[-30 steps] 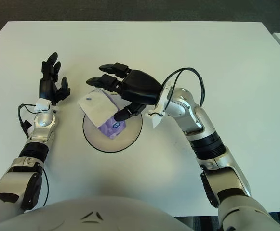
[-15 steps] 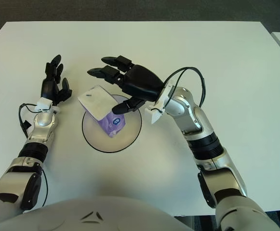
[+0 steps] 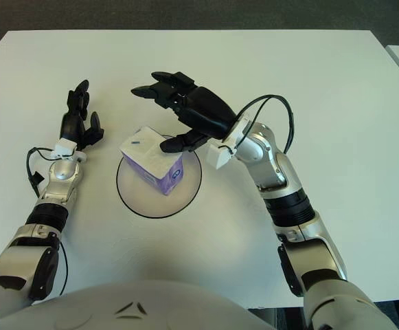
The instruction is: Put the tissue paper into the plate.
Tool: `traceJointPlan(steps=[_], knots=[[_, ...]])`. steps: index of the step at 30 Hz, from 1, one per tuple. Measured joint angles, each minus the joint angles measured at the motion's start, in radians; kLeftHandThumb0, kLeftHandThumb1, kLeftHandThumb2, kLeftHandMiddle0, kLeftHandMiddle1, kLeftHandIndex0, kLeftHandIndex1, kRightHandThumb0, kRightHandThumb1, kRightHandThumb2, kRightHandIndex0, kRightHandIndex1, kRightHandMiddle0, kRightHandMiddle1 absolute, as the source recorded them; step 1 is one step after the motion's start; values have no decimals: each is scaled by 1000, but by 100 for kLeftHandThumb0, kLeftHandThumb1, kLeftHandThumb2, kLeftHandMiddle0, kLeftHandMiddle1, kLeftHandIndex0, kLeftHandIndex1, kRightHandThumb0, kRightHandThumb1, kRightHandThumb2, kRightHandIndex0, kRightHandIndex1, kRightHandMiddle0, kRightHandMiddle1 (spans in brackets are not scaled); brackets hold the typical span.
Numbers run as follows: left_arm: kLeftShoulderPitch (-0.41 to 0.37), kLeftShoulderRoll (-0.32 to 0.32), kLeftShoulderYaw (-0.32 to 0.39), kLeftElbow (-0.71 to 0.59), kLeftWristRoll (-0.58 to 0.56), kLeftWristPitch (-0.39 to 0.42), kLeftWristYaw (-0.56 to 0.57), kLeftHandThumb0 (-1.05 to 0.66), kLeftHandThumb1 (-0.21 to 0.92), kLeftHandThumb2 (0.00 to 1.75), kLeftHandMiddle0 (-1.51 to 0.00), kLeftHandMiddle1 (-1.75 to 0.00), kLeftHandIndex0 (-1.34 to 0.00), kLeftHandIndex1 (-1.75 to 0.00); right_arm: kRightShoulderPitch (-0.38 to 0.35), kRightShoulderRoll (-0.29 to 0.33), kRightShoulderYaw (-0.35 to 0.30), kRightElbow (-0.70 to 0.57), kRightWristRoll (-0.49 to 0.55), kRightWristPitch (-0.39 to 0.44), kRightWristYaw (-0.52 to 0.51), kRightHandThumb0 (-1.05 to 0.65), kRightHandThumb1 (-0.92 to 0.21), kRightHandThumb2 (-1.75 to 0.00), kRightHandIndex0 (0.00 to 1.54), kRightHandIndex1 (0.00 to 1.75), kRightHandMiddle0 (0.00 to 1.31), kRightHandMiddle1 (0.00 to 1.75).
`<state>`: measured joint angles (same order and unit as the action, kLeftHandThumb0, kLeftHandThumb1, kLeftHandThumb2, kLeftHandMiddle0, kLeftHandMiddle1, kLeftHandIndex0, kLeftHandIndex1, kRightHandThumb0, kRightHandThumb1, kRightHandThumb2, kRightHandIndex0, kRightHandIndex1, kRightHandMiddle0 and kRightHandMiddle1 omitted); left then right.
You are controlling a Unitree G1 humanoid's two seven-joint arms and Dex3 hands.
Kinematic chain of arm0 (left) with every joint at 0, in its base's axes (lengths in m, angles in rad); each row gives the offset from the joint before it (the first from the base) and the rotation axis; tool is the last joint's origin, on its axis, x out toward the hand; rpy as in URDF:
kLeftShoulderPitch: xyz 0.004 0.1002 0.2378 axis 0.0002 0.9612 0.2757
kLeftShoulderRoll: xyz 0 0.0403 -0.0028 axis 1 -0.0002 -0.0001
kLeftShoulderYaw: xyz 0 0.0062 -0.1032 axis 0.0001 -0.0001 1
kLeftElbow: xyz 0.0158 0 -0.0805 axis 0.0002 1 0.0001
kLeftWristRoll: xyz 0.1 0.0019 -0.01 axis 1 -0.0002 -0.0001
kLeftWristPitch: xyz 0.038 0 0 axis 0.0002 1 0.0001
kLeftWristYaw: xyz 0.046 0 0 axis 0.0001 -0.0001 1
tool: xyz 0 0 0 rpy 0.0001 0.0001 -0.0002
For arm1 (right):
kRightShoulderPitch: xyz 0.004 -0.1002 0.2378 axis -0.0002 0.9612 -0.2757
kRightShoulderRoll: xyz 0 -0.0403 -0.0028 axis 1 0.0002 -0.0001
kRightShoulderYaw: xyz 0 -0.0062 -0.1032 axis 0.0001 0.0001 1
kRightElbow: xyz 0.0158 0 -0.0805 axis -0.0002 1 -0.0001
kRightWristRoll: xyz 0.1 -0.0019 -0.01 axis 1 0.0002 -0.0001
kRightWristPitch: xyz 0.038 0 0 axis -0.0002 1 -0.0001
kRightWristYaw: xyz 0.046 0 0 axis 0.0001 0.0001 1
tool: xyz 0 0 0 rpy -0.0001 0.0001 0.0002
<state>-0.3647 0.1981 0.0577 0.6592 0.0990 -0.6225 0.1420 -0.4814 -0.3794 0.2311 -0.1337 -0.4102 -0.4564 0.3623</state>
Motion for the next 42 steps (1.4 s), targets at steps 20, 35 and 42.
traceJointPlan(steps=[20, 35, 42], knots=[[25, 0, -7, -44, 11, 52, 0, -83, 92, 87, -11, -9, 0, -49, -9, -3, -49, -17, 70, 163, 38, -101, -92, -67, 17, 21, 0, 59], [36, -1, -11, -63, 11, 61, 0, -81, 92, 86, -15, -9, 0, -46, -8, 1, -102, -23, 87, 211, 13, -97, -92, -53, 20, 19, 0, 70], [54, -5, -11, -90, 6, 63, 0, -78, 92, 85, -17, -9, 0, -47, 7, 60, -154, -16, 155, 259, -55, -94, -92, -47, 20, 19, 0, 80]])
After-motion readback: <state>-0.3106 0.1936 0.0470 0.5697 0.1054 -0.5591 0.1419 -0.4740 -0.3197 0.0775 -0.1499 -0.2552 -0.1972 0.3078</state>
